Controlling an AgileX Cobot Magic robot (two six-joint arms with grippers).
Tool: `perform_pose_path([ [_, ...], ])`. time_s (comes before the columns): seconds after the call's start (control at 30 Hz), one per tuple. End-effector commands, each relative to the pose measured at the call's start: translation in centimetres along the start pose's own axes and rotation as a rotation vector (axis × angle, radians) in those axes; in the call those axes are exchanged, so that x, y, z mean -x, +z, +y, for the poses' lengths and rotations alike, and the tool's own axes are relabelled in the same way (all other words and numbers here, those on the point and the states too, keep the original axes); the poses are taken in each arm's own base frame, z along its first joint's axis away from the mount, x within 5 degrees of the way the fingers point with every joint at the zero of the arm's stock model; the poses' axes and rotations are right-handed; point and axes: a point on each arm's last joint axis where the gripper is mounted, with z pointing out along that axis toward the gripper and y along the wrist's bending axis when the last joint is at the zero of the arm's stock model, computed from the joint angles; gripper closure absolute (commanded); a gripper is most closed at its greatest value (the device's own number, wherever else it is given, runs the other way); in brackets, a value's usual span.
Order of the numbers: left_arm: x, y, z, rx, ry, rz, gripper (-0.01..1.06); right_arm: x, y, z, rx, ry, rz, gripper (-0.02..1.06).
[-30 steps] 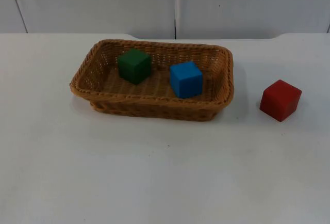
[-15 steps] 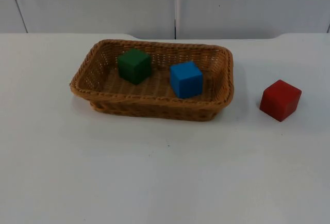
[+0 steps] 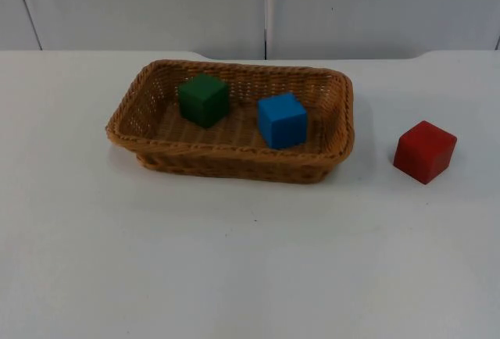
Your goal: Pick up one cube with each hand and place exactly two cubes into the same basket, leaving the remaining cube outside.
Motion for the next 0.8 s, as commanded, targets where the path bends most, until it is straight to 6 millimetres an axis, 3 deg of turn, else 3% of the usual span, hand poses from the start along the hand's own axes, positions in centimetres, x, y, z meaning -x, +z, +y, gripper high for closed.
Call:
perform_pose_path([
  [0.0,-0.6,-0.6,0.2,0.033,-0.005,0.018,0.12,-0.6,-0.8,0.0,0.001,-0.009,-0.003,0.33],
  [0.23,-2.0,-2.3,0.1,0.076,-0.019,-0.010,0.12,-1.8,-2.5,-0.1,0.000,-0.033,-0.004,0.33],
  [0.3,-2.4,-2.2,0.1,0.076,-0.020,-0.008,0.12,-1.9,-2.7,-0.1,0.002,-0.043,-0.007,0.33],
  [0.47,-6.2,-0.8,0.2,0.085,-0.060,0.041,0.12,-2.7,-3.7,-0.1,0.007,-0.059,-0.023,0.33],
  [0.77,-8.3,-0.5,0.8,0.154,-0.083,0.061,0.12,-4.1,-3.5,0.2,0.046,-0.085,-0.005,0.33],
])
